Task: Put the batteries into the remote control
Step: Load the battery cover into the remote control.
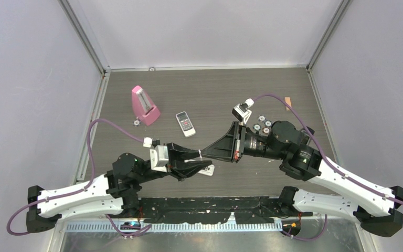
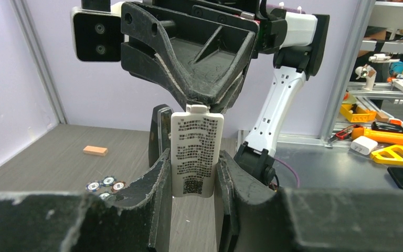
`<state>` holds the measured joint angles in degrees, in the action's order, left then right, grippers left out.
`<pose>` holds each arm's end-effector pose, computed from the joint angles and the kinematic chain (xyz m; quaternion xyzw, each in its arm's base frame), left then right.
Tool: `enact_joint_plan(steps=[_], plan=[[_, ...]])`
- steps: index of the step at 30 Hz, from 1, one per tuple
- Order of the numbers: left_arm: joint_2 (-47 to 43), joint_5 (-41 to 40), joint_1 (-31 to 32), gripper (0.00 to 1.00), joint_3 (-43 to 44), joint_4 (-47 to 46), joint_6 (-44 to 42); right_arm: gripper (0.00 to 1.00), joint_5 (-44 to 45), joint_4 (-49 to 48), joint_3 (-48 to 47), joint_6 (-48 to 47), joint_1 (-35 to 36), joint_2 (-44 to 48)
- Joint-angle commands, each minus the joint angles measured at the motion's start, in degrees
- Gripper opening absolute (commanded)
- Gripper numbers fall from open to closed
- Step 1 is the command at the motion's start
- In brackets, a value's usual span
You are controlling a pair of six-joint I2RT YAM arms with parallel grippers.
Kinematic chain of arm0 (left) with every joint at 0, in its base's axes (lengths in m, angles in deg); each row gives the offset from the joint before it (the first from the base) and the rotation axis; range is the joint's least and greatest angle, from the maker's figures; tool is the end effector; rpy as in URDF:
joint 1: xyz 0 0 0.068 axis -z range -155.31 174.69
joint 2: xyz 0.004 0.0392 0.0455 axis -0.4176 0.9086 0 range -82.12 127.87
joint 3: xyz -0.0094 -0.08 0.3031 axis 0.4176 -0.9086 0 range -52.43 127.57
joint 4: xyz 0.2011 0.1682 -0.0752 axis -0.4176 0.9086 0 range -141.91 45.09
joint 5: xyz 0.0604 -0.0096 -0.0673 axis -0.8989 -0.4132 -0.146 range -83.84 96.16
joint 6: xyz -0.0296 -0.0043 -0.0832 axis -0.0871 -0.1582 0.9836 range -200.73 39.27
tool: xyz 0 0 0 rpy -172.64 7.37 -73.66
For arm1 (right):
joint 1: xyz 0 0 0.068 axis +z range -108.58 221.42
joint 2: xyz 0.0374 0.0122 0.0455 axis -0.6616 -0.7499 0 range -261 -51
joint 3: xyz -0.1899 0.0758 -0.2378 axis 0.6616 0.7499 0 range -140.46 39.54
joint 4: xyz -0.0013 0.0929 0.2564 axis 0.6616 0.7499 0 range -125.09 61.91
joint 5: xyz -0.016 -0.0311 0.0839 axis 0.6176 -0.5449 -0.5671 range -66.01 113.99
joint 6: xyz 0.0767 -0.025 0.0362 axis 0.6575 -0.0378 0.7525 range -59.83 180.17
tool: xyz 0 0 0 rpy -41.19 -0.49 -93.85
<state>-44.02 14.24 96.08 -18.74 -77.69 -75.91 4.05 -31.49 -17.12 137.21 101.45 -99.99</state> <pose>0.0475 -0.1755 0.3976 0.3573 0.4382 -0.5397 0.6238 0.0833 0.1982 0.4487 -0.0261 0.6826 0.7139 0.1539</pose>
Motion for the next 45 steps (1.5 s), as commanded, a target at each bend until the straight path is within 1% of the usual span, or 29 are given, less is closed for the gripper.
enact_joint_plan(steps=[1,2,3,4,5,6,7,9,10,11,13,16,20,23,29,32,37,41,43,45], plan=[[-0.77,-0.84,0.15,0.07,3.27,-0.85,-2.13,0.11,1.93,2.75,-1.66,-1.78,-0.09,1.04],[-0.76,-0.80,0.15,0.07,3.39,-0.39,-2.44,0.15,2.11,3.18,-1.72,-2.13,-0.09,1.19],[-0.82,-0.86,0.17,0.06,3.72,0.43,-2.71,0.25,2.81,4.30,-1.99,-2.45,-0.09,1.36],[-0.76,-1.07,0.17,0.07,4.25,1.87,-3.04,0.32,3.25,4.88,-2.06,-3.06,-0.13,1.73],[-0.73,-1.11,0.19,0.07,5.05,3.84,-3.18,0.44,4.28,5.77,-2.23,-3.53,-0.14,2.03],[-0.66,-1.25,0.16,0.07,6.20,6.65,-3.59,0.49,5.17,6.49,-2.40,-4.69,-0.10,2.71],[-0.54,-1.24,0.15,0.07,7.22,9.23,-3.97,0.57,7.20,8.88,-3.19,-5.49,-0.10,3.04],[-0.25,-1.06,0.18,0.07,9.14,13.28,-4.53,0.65,10.88,13.80,-5.18,-8.47,-0.09,3.93],[-0.06,-0.92,0.20,0.07,10.01,15.30,-4.55,0.67,13.11,15.69,-6.03,-10.83,-0.13,4.42],[0.21,-0.75,0.15,0.07,11.24,18.17,-5.87,0.71,14.24,19.49,-7.85,-12.03,-0.11,4.51],[0.76,-0.59,0.17,0.07,13.50,23.56,-7.98,0.74,17.34,25.32,-11.10,-16.13,-0.09,4.36],[1.62,-0.35,0.19,0.07,17.15,32.71,-10.00,0.75,21.31,31.06,-14.86,-22.03,-0.09,3.93],[4.30,-0.57,0.15,0.07,21.87,42.67,-12.55,0.75,21.58,35.22,-18.97,-28.44,-0.05,0.91],[5.96,-0.93,0.15,0.06,23.88,47.07,-13.84,0.74,21.30,35.71,-19.91,-31.95,0.50,-1.16],[9.04,-1.71,0.16,0.04,26.98,52.90,-15.86,0.73,22.45,35.39,-20.32,-35.71,4.31,-4.49],[10.97,-1.31,0.19,0.03,28.10,54.62,-16.06,0.73,22.67,35.62,-20.23,-36.58,5.29,-6.10],[12.26,-0.82,0.16,0.04,28.14,54.59,-16.11,0.72,22.87,36.08,-19.28,-37.17,5.65,-7.86],[12.82,-0.67,0.19,0.04,28.28,54.73,-16.32,0.57,23.13,36.28,-18.06,-36.29,5.71,-8.04],[12.98,-0.88,0.15,0.05,28.26,54.57,-16.30,0.52,22.55,36.31,-17.85,-35.83,5.70,-8.04],[13.09,-0.94,0.17,0.05,28.19,54.24,-16.26,0.52,21.29,36.42,-17.61,-35.86,5.69,-8.12]])
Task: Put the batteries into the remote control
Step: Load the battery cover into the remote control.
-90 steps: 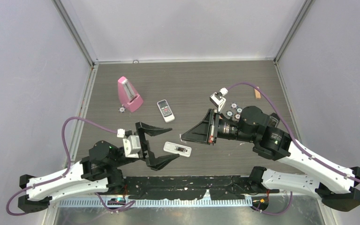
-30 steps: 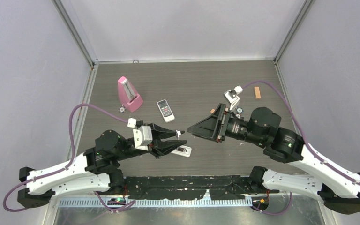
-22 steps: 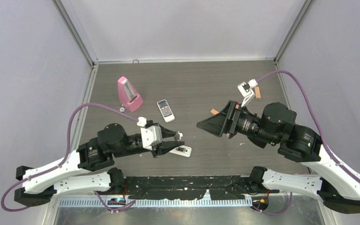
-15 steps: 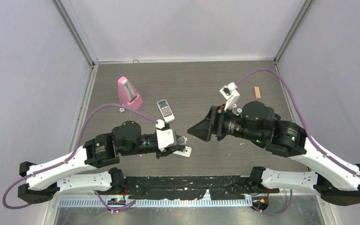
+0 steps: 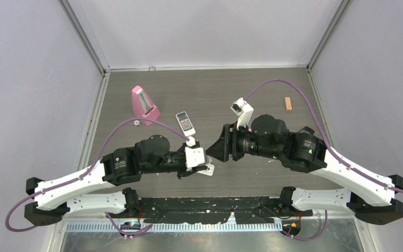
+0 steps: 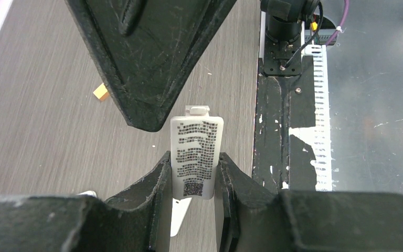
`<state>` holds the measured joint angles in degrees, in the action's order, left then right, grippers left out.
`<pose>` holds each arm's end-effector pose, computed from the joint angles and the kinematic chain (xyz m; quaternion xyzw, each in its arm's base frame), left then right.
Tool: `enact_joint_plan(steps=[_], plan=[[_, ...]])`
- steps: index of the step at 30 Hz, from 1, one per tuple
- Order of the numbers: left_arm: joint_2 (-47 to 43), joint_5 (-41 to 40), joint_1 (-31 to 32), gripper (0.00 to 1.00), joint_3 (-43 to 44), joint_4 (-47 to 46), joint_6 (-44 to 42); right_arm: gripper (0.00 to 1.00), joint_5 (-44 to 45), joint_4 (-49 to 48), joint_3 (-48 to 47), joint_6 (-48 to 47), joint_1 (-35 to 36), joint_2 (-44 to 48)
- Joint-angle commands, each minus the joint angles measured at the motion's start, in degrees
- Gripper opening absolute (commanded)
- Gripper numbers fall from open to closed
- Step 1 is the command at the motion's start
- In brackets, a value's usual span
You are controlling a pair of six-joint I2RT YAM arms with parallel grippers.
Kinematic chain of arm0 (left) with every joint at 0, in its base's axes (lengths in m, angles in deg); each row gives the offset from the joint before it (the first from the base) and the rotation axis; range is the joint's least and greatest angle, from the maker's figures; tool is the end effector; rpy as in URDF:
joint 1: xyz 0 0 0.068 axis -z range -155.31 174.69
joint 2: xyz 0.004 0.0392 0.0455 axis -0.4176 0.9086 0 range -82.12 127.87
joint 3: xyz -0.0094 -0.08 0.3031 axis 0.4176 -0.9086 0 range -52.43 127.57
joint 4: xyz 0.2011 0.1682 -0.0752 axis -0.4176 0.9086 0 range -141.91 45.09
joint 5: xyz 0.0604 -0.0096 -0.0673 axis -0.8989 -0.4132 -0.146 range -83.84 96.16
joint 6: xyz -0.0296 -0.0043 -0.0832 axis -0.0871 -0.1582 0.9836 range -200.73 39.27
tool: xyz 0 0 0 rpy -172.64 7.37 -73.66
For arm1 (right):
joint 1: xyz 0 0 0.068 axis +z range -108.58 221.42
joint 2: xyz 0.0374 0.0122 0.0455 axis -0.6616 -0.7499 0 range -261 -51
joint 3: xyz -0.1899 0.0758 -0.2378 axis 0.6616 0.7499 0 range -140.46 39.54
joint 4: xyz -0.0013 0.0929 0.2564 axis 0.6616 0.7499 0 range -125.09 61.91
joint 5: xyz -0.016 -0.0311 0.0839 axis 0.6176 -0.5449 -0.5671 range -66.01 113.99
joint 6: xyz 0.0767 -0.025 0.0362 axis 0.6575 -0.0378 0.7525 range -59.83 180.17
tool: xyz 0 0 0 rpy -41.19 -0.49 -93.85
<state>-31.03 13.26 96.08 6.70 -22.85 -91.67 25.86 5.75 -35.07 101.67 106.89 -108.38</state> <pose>0.0597 -0.2075 0.3924 0.5679 0.5962 -0.3286 0.4626 0.0947 0.2014 0.4436 -0.1651 0.8203 0.4319 0.3367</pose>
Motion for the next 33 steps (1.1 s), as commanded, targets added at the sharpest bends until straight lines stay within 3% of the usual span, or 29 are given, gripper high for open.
enact_joint_plan(steps=[1,7,18,23,25,30,33], plan=[[0.17,-0.05,0.19,0.05,2.68,-0.78,-0.57,0.53,-2.70,-0.88,0.51,-0.59,0.24,0.37],[0.60,0.29,0.19,0.05,2.74,-1.27,-0.30,0.58,-5.42,-0.98,2.13,-1.15,0.25,0.87],[0.56,0.21,0.06,0.06,2.32,-1.64,0.08,0.29,-9.16,-4.65,4.72,1.50,0.20,1.32],[0.48,-0.01,-0.01,0.15,2.08,-2.02,0.52,0.08,-10.26,-6.35,5.92,3.11,0.18,1.39],[0.30,-0.24,-0.11,0.31,1.93,-2.29,0.81,0.06,-10.48,-6.95,6.72,4.08,0.23,1.59],[-1.05,-2.79,-0.08,0.97,-0.90,-4.05,2.25,0.05,-7.56,-8.06,9.37,5.84,0.18,3.31],[-3.55,-6.34,-0.04,1.00,-5.37,-5.82,5.88,0.05,-3.47,-8.03,12.23,7.32,-0.04,5.52]])
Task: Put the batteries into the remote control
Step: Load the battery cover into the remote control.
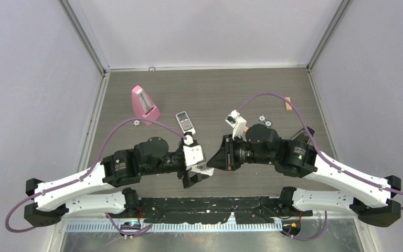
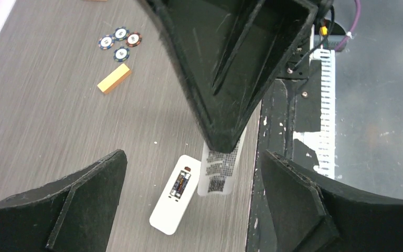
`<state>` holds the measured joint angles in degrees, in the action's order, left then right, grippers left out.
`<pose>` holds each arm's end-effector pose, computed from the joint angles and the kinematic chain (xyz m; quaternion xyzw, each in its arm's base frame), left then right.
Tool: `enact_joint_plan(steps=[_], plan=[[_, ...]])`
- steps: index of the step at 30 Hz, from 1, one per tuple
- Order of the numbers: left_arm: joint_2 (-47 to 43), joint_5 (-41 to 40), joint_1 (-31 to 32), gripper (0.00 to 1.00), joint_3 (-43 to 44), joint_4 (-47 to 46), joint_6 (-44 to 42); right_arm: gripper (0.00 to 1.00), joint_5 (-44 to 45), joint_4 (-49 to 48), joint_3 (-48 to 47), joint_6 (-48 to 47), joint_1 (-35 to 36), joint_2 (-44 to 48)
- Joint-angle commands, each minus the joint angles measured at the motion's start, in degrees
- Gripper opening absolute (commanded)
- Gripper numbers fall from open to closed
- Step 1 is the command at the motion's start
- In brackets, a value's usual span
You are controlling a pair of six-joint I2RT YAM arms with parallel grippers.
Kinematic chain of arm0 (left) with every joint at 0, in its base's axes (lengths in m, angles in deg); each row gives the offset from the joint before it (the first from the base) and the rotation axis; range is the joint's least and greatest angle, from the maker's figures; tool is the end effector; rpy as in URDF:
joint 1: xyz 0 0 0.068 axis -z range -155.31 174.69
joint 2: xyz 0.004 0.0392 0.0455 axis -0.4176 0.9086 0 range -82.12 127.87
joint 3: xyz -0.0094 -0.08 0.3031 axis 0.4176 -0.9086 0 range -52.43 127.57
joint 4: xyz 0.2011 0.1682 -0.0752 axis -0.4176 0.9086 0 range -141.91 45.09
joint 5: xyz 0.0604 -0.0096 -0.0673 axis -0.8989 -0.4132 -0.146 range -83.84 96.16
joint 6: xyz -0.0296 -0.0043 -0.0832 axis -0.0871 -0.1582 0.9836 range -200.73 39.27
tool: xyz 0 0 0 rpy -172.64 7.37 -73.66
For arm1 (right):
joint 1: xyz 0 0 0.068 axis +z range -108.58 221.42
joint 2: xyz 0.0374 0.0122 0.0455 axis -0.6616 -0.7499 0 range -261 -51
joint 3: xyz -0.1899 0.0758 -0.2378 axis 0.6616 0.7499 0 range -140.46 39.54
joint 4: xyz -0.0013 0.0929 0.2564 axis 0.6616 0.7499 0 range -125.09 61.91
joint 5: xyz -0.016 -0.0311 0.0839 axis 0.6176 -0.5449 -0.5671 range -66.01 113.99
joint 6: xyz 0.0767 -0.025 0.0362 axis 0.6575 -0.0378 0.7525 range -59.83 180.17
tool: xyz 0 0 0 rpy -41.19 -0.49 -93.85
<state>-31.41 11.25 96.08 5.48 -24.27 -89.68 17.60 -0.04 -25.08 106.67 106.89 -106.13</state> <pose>0.0625 -0.2073 0.3888 0.5487 0.6107 -0.3265 0.4684 0.0858 0.2091 0.4005 -0.1686 0.8282 0.4677 0.2587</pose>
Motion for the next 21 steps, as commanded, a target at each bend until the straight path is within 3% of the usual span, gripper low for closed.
enact_joint_plan(steps=[1,6,11,15,21], plan=[[-4.29,-6.48,-0.05,1.00,-6.15,-5.58,5.89,0.05,5.51,-2.26,3.02,2.60,-0.11,3.67],[-12.11,-16.92,-0.05,1.00,-18.13,-11.84,22.09,0.05,11.94,-3.86,9.96,3.82,-0.34,4.26],[-17.88,-24.51,-2.71,1.00,-29.02,-12.70,40.61,0.05,13.07,-14.12,19.56,6.16,-0.43,-0.05],[-21.34,-14.10,-15.60,1.00,-36.15,-12.72,54.83,0.05,14.92,-23.11,25.03,9.24,-0.48,-3.34],[-21.16,-2.22,-29.81,0.99,-41.47,-15.30,61.31,0.05,18.29,-32.71,28.49,13.21,-0.92,-7.80]])
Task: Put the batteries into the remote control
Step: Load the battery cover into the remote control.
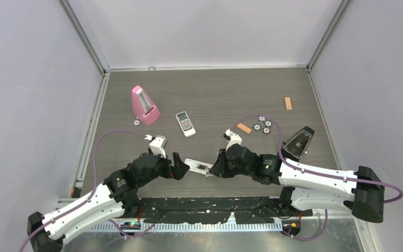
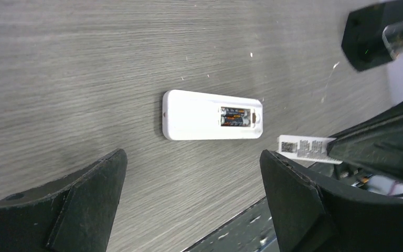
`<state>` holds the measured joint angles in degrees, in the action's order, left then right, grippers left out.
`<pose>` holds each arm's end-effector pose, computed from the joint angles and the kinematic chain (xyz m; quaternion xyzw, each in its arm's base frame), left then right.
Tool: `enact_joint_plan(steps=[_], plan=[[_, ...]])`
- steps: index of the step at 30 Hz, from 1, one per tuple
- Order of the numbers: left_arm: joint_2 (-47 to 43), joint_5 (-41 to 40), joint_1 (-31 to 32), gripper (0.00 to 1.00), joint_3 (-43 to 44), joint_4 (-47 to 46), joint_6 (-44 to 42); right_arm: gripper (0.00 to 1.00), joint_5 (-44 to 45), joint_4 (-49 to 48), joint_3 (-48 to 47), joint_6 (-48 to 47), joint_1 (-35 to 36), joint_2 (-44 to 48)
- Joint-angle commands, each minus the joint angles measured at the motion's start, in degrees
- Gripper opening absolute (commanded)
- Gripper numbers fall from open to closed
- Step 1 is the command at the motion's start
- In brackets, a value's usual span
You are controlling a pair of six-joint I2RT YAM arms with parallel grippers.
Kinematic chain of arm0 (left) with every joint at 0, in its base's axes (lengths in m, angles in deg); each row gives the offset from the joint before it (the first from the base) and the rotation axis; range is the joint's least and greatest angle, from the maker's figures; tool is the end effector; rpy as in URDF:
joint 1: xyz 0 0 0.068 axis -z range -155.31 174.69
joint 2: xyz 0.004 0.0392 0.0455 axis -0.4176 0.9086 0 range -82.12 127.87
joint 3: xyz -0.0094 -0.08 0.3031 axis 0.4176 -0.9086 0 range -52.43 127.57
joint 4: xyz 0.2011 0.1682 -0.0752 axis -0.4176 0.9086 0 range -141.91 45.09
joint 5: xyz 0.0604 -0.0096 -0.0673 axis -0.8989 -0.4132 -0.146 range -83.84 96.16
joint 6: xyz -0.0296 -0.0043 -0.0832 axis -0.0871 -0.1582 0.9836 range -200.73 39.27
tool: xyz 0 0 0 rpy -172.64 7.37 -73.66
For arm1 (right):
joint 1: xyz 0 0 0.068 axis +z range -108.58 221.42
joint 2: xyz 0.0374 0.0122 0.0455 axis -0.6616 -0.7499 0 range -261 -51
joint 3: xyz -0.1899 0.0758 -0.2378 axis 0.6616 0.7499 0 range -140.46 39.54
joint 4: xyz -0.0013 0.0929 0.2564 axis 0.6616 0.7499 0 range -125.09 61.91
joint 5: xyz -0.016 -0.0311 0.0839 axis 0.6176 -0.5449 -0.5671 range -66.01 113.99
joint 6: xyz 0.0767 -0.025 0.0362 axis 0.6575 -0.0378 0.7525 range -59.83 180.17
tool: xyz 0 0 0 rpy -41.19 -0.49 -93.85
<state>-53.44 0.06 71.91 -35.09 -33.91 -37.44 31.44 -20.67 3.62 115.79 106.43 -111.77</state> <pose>0.1067 -0.1028 0.1940 0.0028 0.8623 -0.3258 0.3876 0.1134 0.2192 0.2309 -0.0461 0.9009 0.3423 0.2627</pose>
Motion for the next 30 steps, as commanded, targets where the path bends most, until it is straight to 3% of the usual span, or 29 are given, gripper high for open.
enact_joint_plan(steps=[1,12,30], plan=[[2.01,10.56,-7.31,0.97,-1.48,-6.69,9.64,0.05,4.48,-13.08,0.02,4.78,-0.52,-2.91],[16.22,21.67,-15.46,0.72,-3.55,-19.43,10.37,0.05,2.02,-25.85,4.54,12.34,-3.59,-10.08],[19.67,21.30,-16.97,0.69,-3.70,-20.65,7.63,0.05,-0.84,-26.59,5.23,15.09,-5.07,-16.18]])
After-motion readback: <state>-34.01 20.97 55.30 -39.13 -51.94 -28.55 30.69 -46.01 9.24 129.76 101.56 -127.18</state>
